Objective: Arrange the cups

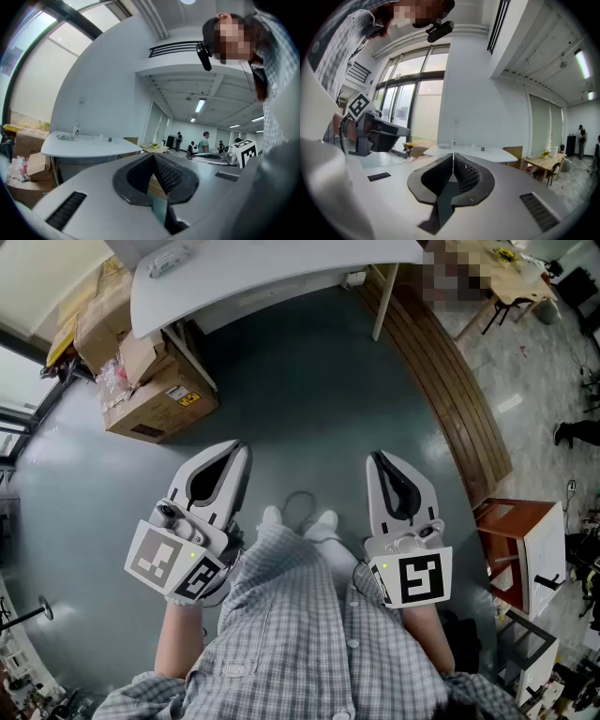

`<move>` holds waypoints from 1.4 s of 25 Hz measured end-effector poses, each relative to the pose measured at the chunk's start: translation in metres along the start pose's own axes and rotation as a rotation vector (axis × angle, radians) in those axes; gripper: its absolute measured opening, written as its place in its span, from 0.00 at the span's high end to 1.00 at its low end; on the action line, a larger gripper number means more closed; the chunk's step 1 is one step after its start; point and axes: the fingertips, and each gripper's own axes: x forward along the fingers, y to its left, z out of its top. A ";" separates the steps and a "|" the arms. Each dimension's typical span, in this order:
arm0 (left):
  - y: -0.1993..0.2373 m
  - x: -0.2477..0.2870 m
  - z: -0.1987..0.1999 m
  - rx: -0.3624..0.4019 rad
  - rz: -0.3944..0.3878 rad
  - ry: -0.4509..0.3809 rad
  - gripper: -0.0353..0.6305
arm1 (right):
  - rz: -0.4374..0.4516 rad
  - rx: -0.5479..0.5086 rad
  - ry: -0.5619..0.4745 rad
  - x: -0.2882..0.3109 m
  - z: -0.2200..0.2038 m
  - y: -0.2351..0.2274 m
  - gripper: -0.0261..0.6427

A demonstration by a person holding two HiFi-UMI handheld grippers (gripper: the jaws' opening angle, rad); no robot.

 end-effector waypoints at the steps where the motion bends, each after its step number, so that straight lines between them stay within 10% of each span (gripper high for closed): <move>1: 0.004 -0.001 0.003 0.004 -0.006 -0.002 0.93 | -0.002 -0.001 -0.003 0.003 0.003 0.004 0.92; 35: 0.140 -0.080 0.029 0.069 -0.050 -0.060 0.93 | -0.125 -0.107 0.029 0.093 0.028 0.113 0.92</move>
